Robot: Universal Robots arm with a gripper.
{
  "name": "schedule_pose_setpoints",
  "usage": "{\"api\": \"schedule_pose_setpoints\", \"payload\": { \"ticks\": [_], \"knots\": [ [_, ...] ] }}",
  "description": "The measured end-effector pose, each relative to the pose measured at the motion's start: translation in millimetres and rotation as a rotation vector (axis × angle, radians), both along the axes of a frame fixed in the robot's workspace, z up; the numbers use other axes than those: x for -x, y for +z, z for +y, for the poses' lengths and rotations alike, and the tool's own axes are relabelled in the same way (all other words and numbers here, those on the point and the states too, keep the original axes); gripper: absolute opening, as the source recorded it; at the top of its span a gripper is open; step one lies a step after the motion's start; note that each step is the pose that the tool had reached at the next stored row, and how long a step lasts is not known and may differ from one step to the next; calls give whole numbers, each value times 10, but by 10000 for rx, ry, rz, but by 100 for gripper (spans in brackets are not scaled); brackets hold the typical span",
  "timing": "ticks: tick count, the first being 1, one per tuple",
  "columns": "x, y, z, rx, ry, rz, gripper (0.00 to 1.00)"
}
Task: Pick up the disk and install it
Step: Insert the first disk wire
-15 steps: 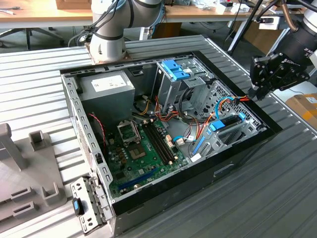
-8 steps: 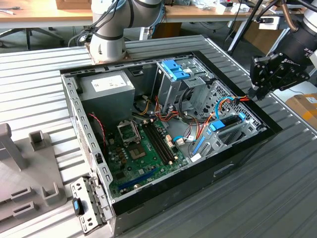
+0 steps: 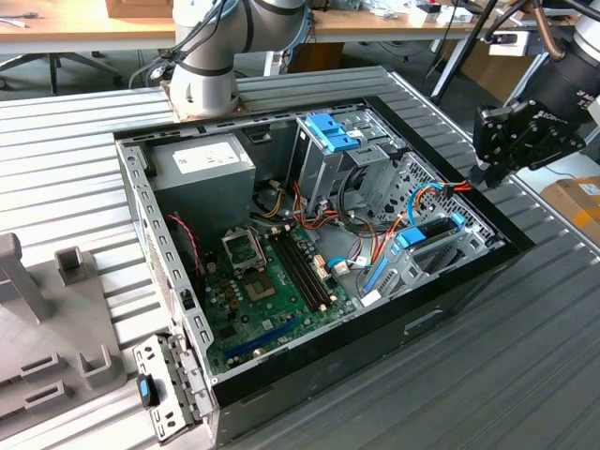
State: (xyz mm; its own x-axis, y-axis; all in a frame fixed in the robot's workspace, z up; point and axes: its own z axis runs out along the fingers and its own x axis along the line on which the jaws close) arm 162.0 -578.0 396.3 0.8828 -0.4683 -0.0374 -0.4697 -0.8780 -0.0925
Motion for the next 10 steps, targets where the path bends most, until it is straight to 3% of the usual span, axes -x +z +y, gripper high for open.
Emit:
{"api": "schedule_pose_setpoints", "payload": {
  "ticks": [10],
  "knots": [
    [-1,-12,2,-32,455,-6,29]
  ]
}}
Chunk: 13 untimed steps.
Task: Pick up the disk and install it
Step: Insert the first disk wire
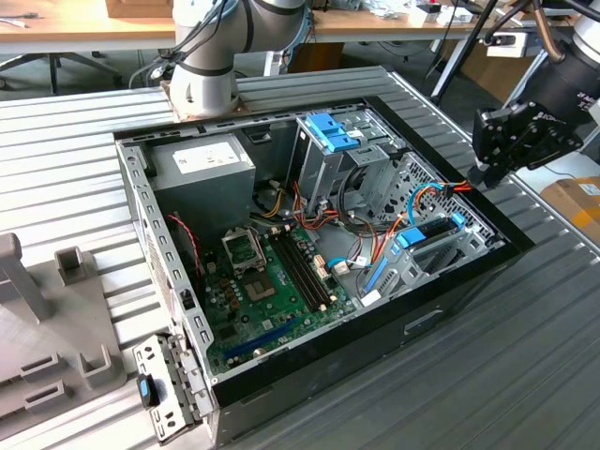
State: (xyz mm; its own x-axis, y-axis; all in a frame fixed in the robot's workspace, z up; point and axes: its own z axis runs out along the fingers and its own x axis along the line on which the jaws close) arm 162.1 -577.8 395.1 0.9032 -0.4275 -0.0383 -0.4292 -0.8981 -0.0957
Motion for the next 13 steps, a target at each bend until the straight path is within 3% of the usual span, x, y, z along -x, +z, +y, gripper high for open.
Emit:
{"api": "schedule_pose_setpoints", "payload": {
  "ticks": [4,13],
  "knots": [
    [-1,-7,3,-3,487,-1,29],
    [-1,-20,4,-3,512,0,29]
  ]
}}
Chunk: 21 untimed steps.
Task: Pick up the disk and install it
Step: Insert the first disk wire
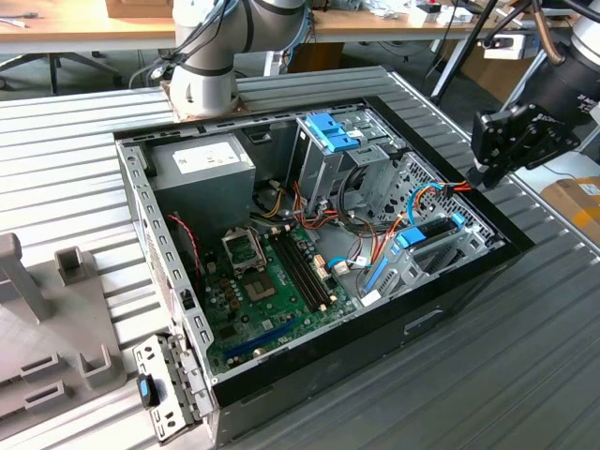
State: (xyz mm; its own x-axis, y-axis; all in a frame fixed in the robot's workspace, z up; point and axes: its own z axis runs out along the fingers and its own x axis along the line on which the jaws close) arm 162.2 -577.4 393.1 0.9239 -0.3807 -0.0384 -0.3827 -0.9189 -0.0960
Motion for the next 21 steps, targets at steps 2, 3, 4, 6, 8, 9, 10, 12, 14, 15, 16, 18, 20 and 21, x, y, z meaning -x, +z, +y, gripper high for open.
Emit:
{"api": "schedule_pose_setpoints", "payload": {
  "ticks": [2,3,4,6,8,9,10,12,14,15,16,18,20,21],
  "knots": [
    [0,-1,0,1,10,0,29],
    [0,-2,0,1,11,0,29],
    [0,-2,0,1,11,0,29],
    [0,-3,0,0,24,0,29],
    [0,-4,2,-2,117,0,29],
    [0,-5,4,-1,176,0,29],
    [0,-6,7,-2,303,0,29],
    [0,-7,12,0,622,0,29],
    [0,-7,13,1,750,0,29],
    [0,-7,13,0,808,0,29],
    [0,-7,14,0,891,0,29],
    [0,-7,14,0,982,0,29],
    [0,-9,15,-1,1091,0,29],
    [0,-9,16,-1,1229,0,29]
  ]
}}
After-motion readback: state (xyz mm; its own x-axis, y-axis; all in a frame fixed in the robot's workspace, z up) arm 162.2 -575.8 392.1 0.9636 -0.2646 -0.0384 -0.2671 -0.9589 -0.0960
